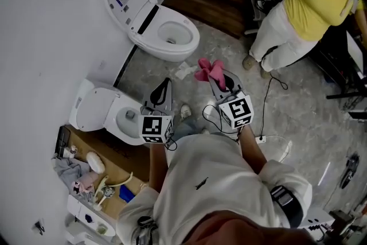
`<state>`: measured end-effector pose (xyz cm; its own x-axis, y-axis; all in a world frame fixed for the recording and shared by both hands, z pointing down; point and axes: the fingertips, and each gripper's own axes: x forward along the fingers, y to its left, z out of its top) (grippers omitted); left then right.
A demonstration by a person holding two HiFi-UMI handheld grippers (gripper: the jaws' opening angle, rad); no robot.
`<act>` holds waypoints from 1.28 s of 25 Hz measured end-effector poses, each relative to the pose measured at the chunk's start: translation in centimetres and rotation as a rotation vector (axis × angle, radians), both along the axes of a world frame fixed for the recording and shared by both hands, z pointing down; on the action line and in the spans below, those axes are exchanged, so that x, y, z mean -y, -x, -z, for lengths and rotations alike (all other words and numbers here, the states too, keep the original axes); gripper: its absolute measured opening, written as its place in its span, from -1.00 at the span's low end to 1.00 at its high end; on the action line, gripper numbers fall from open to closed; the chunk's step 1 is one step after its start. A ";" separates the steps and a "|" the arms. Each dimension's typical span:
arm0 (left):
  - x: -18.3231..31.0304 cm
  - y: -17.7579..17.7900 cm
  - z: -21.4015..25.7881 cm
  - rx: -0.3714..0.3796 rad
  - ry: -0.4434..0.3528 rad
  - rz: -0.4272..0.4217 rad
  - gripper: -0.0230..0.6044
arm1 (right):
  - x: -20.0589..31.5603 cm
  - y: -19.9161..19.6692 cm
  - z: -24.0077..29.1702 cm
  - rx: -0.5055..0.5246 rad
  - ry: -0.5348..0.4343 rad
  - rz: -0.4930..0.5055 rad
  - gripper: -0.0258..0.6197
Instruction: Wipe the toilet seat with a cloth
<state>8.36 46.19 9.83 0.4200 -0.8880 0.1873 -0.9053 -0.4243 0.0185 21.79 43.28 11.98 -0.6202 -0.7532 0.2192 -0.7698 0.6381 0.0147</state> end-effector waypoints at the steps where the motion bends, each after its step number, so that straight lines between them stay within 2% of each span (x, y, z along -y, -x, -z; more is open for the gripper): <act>1: 1.0 0.4 0.0 -0.001 0.001 -0.007 -0.89 | 0.9 0.3 -0.1 -0.003 0.005 -0.009 -0.76; 14: 11.4 7.2 -0.1 -0.001 -0.005 -0.074 -0.89 | 9.9 6.1 -0.1 -0.051 -0.006 -0.065 -0.76; 26: 18.0 8.3 -0.9 -0.031 -0.011 -0.070 -0.89 | 16.8 7.9 -1.0 -0.073 0.002 -0.052 -0.76; 32: 22.2 8.0 -2.7 -0.034 0.024 -0.047 -0.89 | 21.7 7.8 -2.5 -0.073 0.037 -0.029 -0.76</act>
<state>0.33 23.97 12.56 0.4674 -0.8625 0.1937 -0.8832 -0.4652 0.0597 13.97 21.61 14.47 -0.5800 -0.7608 0.2910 -0.7854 0.6171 0.0480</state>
